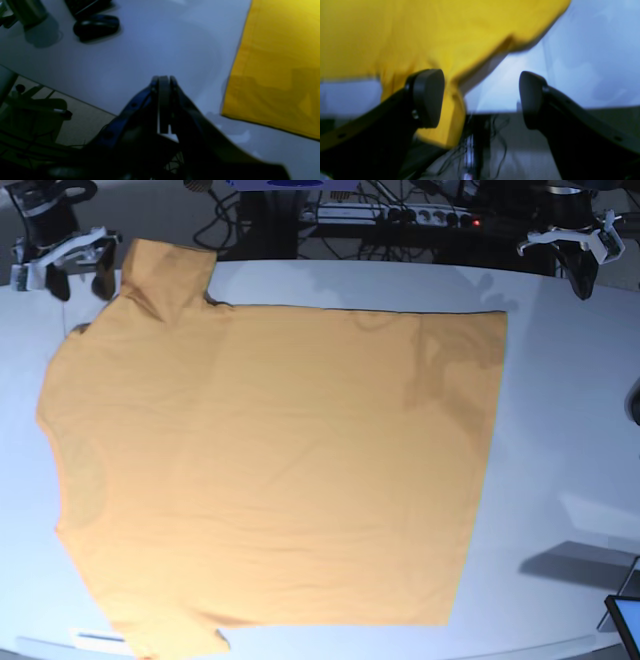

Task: Fold the T-shirt properly
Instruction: 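Move the right gripper down to the shirt's shoulder corner and grasp it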

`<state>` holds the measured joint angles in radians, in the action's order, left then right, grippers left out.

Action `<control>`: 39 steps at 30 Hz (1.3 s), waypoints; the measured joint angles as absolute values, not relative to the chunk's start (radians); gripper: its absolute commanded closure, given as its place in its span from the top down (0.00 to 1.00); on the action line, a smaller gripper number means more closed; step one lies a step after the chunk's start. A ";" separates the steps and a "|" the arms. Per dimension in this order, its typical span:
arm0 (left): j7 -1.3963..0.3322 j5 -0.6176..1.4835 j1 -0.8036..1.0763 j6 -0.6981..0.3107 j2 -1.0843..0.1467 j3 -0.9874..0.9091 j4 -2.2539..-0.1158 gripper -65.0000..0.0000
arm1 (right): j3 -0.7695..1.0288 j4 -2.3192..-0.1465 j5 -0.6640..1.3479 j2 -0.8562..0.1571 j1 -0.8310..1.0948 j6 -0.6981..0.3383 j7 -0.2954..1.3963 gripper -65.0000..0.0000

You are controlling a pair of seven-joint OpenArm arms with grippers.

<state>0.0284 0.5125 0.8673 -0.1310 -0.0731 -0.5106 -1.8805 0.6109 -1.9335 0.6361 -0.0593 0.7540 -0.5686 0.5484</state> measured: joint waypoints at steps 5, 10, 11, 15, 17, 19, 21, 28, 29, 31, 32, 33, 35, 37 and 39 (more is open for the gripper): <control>0.028 0.513 0.867 -0.131 -0.072 -0.511 -1.880 0.00 | 0.640 -1.934 0.758 -0.094 0.699 -0.568 0.643 0.69; 0.025 0.513 0.867 -0.128 -0.072 -0.551 -1.880 0.00 | 0.738 -1.934 0.821 -0.091 0.622 -0.566 0.831 0.69; 0.025 0.513 0.868 -0.128 -0.072 -0.554 -1.880 0.00 | 0.757 -1.934 0.833 -0.091 0.599 -0.566 0.875 0.69; 0.025 0.513 0.868 -0.131 -0.072 -0.553 -1.880 0.00 | 0.794 -1.934 0.839 -0.084 0.537 -0.568 0.980 0.69; 0.025 0.513 0.868 -0.131 -0.072 -0.553 -1.880 0.00 | 0.794 -1.933 0.839 -0.081 0.520 -0.568 1.024 0.69; 0.025 0.513 0.867 -0.131 -0.072 -0.552 -1.880 0.00 | 0.794 -1.933 0.839 -0.080 0.502 -0.568 1.050 0.69; 0.025 0.513 0.867 -0.131 -0.072 -0.552 -1.880 0.00 | 0.794 -1.933 0.842 -0.078 0.493 -0.568 1.065 0.69; 0.022 0.513 0.862 -0.130 -0.072 -0.552 -1.829 0.00 | 0.794 -1.933 0.839 -0.056 0.477 -0.568 1.128 0.69; 0.022 0.513 0.862 -0.129 -0.072 -0.552 -1.829 0.00 | 0.796 -1.933 0.839 -0.051 0.469 -0.568 1.140 0.69; 0.028 0.513 0.861 -0.133 -0.071 -0.551 -1.821 0.00 | 0.796 -1.933 0.839 -0.039 0.455 -0.568 1.158 0.69; 0.025 0.513 0.859 -0.131 -0.071 -0.550 -1.818 0.00 | 0.796 -1.933 0.839 -0.036 0.452 -0.568 1.168 0.69; 0.021 0.513 0.855 -0.131 -0.072 -0.550 -1.815 0.00 | 0.795 -1.933 0.840 -0.035 0.450 -0.568 1.175 0.69; 0.022 0.513 0.845 -0.126 -0.073 -0.550 -1.814 0.00 | 0.796 -1.932 0.840 -0.035 0.437 -0.568 1.203 0.69; 0.022 0.513 0.838 -0.134 -0.072 -0.550 -1.815 0.00 | 0.796 -1.930 0.872 -0.036 0.426 -0.568 1.207 0.69; 0.022 0.513 0.838 -0.131 -0.072 -0.549 -1.815 0.00 | 0.795 -1.930 0.892 -0.036 0.421 -0.568 1.208 0.69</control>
